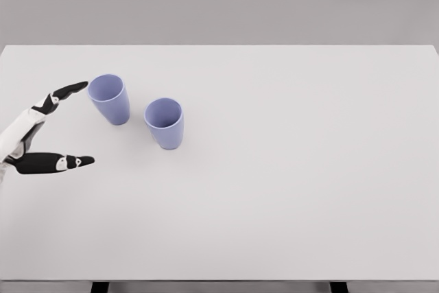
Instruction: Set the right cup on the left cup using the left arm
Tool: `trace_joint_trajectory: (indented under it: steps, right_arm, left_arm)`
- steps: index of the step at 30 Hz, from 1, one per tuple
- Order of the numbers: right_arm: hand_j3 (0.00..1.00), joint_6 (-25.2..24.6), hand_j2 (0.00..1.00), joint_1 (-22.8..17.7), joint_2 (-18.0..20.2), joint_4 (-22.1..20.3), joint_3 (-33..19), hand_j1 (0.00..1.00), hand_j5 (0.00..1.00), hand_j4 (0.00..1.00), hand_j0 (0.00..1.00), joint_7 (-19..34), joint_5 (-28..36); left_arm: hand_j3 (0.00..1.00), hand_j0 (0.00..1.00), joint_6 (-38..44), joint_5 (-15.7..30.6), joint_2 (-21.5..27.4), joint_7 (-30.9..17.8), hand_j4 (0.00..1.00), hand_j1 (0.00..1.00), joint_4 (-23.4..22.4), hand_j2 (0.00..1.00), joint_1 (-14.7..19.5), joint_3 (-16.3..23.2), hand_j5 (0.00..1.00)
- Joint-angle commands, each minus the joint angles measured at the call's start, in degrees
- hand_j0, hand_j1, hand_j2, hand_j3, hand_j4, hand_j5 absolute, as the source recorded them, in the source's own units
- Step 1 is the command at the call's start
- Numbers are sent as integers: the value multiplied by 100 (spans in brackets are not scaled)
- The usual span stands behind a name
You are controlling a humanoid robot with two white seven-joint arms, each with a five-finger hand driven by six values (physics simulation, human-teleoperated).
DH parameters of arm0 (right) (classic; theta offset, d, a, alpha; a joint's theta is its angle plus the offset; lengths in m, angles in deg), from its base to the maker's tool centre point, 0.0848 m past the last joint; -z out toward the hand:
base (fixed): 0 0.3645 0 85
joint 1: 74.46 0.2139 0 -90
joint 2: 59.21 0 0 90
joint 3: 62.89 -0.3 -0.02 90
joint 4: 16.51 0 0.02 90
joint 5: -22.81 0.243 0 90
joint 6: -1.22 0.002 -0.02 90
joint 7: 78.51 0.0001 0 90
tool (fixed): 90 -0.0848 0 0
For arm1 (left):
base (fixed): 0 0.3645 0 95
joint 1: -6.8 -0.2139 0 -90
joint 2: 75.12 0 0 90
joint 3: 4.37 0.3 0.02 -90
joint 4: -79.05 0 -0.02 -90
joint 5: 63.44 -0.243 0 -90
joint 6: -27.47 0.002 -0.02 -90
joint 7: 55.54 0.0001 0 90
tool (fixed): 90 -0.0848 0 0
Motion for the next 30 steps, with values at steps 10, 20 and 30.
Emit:
trace_joint_trajectory:
  steps: [10, 20, 30]
  right_arm:
    - [100, 0, 100, 0, 1, 1, 1, 100, 100, 100, 100, 2, -2]
    - [100, 0, 100, 0, 1, 1, 1, 100, 100, 100, 100, 2, -2]
    - [100, 0, 100, 0, 1, 1, 1, 100, 100, 100, 100, 2, -2]
  left_arm:
    - [100, 100, 8, 581, -36, 2, 100, 100, 203, 100, -141, 504, 100]
    - [100, 100, 8, 660, -54, 2, 100, 100, 203, 100, -141, 786, 100]
    - [100, 100, 1407, 669, -195, 2, 100, 100, 203, 100, -114, 935, 100]
